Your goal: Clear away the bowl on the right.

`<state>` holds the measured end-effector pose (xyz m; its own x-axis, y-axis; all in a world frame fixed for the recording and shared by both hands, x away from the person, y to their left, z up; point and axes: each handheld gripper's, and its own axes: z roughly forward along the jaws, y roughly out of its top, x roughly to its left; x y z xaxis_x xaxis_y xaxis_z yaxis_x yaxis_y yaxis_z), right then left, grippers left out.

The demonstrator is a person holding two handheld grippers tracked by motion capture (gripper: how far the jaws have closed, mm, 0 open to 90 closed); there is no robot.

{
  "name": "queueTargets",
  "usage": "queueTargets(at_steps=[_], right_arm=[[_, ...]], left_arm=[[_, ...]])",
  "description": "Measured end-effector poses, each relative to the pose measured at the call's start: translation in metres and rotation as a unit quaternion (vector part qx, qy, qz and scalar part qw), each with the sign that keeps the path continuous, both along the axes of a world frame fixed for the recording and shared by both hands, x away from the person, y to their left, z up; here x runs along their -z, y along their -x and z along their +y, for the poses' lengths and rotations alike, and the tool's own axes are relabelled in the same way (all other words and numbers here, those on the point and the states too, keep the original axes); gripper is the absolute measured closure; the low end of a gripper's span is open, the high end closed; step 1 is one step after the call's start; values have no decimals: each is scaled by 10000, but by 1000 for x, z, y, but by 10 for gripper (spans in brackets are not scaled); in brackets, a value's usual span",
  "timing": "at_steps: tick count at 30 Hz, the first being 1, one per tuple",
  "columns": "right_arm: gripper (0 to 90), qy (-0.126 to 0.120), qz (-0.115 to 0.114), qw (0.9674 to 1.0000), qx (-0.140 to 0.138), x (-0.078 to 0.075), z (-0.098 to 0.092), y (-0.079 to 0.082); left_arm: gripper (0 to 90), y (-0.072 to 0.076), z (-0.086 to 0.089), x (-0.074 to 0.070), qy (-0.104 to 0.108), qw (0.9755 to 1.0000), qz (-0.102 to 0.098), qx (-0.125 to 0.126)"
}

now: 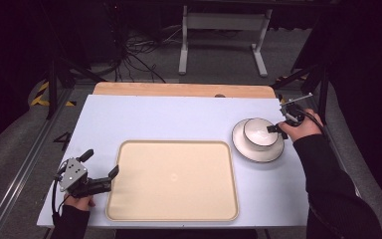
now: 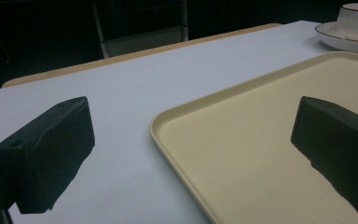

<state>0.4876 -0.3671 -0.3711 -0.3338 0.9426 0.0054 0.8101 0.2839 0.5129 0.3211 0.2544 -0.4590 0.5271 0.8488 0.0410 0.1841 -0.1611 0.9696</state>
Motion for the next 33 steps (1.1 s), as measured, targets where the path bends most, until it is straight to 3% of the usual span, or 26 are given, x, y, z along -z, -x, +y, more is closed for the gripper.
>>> queueTargets(at_steps=[5,10,17,21,25,29,33], right_arm=[[527,-18,433,9990,136,5,2,-6],[574,-72,624,9978,198,9,3,-11],[739,-191,1035,9937,375,16,4,-16],[809,-143,1104,9928,449,15,5,-17],[823,-138,1190,9909,621,14,6,-18],[843,-288,1289,9882,782,12,5,-18],[845,-284,1290,9877,840,10,6,-17]], left_arm=[[1,0,0,0,0,10000,-1,2],[1,0,0,0,-4,10000,-2,2],[1,0,0,0,-1,10000,-2,3],[1,0,0,0,-8,10000,2,-2],[1,0,0,0,-5,10000,-3,2],[1,0,0,0,-7,10000,-5,2],[1,0,0,0,-5,10000,-12,0]])
